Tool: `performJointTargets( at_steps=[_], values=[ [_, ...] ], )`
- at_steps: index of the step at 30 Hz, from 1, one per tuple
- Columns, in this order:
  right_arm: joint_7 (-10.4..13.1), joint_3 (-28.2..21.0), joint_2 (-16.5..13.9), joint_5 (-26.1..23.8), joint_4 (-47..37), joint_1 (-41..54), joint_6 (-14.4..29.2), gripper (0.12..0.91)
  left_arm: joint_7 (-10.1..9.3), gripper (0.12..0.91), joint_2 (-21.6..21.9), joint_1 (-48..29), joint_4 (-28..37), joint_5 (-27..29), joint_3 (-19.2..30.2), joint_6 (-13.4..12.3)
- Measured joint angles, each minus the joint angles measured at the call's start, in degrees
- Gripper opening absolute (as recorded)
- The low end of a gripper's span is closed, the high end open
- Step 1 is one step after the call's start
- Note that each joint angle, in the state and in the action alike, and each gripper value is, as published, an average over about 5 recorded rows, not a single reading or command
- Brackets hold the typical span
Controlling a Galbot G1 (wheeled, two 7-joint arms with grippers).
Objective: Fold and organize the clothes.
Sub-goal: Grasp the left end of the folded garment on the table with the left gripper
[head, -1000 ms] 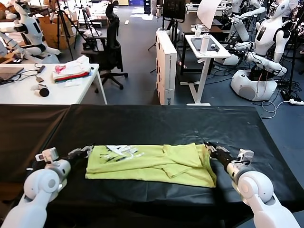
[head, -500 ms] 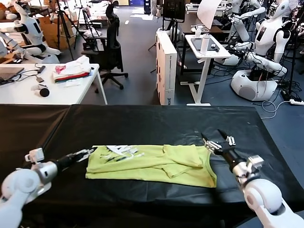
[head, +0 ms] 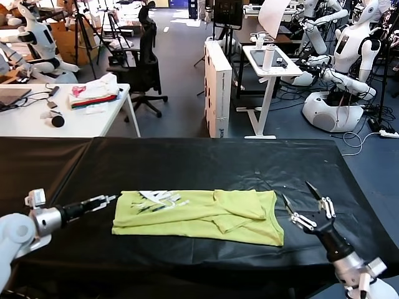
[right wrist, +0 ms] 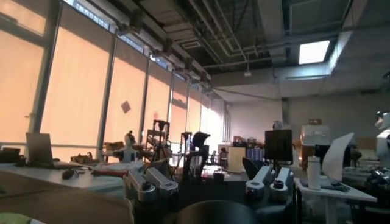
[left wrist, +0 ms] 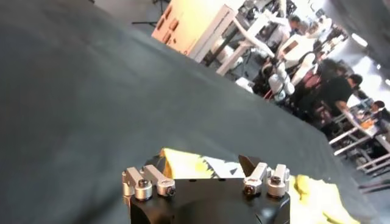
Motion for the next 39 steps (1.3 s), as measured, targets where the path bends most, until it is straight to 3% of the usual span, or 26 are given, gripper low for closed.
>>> performJointTargets(
  at_steps=[39],
  values=[
    [-0.39, 0.58, -0.01, 0.41, -0.56, -0.77, 0.19, 0.907, 0.41, 0.907, -3.43, 4.78, -3.73, 3.41, 1.45, -0.22]
  ],
)
